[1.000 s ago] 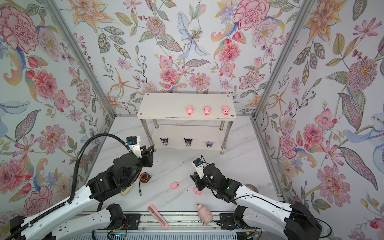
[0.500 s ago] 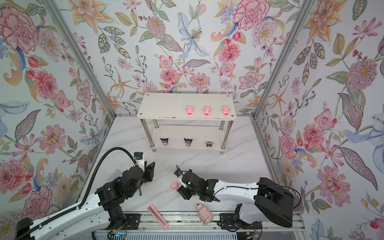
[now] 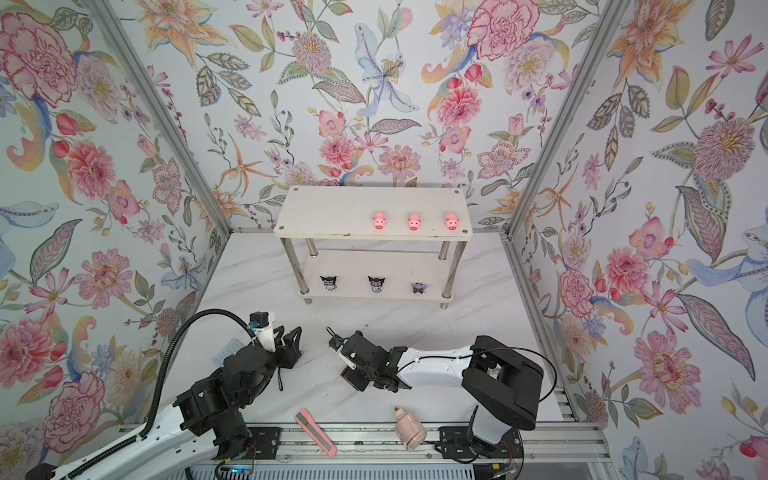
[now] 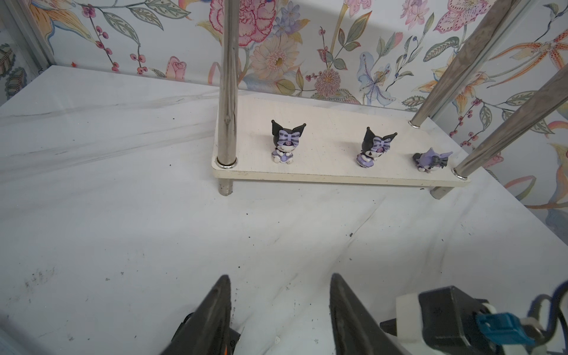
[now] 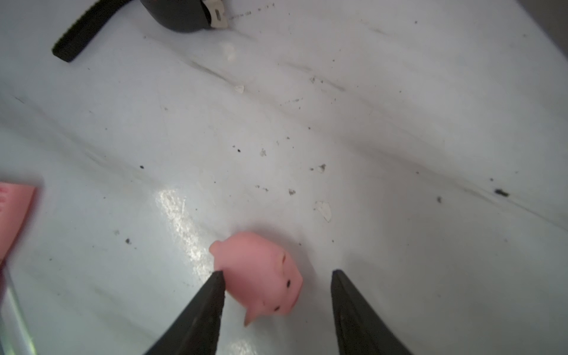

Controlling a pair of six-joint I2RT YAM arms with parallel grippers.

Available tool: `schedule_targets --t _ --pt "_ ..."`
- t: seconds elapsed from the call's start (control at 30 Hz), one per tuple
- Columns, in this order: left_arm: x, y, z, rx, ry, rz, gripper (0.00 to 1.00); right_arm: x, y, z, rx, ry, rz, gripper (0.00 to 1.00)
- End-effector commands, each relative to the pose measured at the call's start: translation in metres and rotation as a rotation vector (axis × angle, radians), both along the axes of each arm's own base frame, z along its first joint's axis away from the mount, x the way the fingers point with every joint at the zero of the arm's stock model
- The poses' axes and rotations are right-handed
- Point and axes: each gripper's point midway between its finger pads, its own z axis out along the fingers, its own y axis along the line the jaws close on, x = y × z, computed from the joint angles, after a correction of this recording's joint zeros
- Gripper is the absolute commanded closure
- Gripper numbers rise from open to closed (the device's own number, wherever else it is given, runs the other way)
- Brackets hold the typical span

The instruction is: Place and organize the plastic toys onto the shelf

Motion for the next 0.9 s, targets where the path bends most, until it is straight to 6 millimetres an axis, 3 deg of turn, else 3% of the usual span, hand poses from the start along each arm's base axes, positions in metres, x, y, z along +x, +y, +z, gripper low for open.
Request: schedule_targets --t 0.0,0.2,0.37,0.47,0.77,0.87 --pt "-0.001 0.006 -0.013 0.013 0.026 0.014 0.47 0.001 0.011 -0.003 -0.005 0.017 0.028 0.49" --pt "0.000 0.004 -0.016 0.029 0.038 0.009 0.46 0.002 0.024 -0.006 0.027 0.057 0.031 0.59" --pt "0.001 0.005 -0.012 0.025 0.028 0.010 0.46 0.008 0.021 -0.010 0.030 0.081 -0.018 0.83" --pt "0.001 0.005 -0.012 0.020 0.027 0.010 0.46 0.019 0.014 -0.009 0.039 0.086 -0.093 0.89" --pt "0.002 0.003 -0.018 0.014 0.043 0.011 0.46 0.085 -0.028 0.013 0.189 0.130 -0.588 0.94" --pt "0.003 -0.001 -0.021 0.010 0.050 0.000 0.46 0.092 -0.031 0.020 0.231 0.113 -0.644 0.79"
